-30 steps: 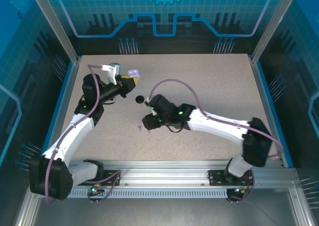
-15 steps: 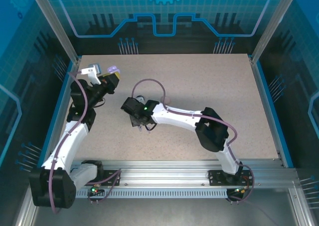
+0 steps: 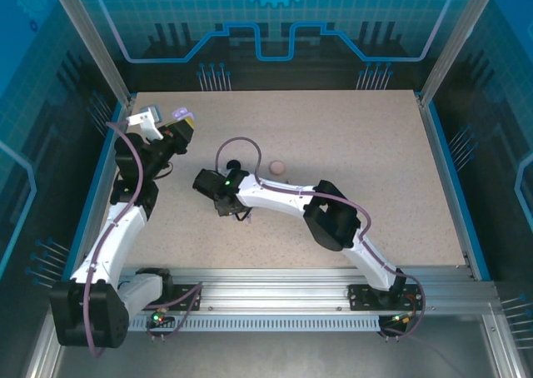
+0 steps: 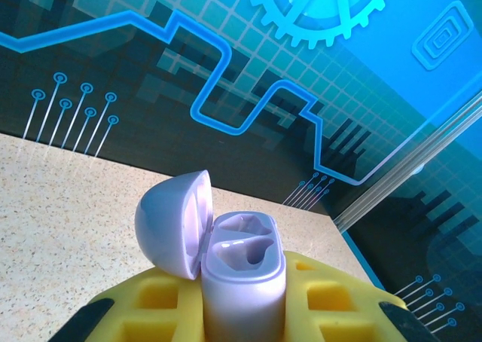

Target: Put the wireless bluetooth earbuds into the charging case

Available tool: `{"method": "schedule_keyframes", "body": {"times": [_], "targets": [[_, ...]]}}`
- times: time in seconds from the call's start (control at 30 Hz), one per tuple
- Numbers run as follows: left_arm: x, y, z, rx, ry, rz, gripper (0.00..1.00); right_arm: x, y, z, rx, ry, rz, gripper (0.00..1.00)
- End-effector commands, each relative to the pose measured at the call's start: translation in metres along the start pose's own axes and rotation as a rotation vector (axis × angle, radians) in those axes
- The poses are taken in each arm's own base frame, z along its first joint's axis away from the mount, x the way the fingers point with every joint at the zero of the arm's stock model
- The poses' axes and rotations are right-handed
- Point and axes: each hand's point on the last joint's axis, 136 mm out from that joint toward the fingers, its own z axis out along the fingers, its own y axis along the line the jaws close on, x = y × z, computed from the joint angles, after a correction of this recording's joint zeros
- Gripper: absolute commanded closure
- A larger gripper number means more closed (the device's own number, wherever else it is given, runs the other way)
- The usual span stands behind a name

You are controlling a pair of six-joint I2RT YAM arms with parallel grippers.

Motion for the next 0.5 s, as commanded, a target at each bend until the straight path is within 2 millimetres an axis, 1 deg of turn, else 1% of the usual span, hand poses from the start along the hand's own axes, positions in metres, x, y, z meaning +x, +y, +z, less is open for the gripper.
{"method": "schedule_keyframes", "body": {"times": [0.0,0.17,0.47], "targets": [[-0.009,0.0,-0.004,0.004,-0.045,-0.009,1.0,0.011,0.002,0.009,0.041,0.027,-0.003,0.55],[-0.008,0.001,-0.004,0.005,-0.045,-0.012,1.0,0.014,0.004,0.02,0.054,0.044,-0.006,0.57],[-0.009,0.0,-0.005,0.012,-0.048,-0.01,1.0,0.02,0.006,0.03,0.062,0.064,-0.012,0.62]]}}
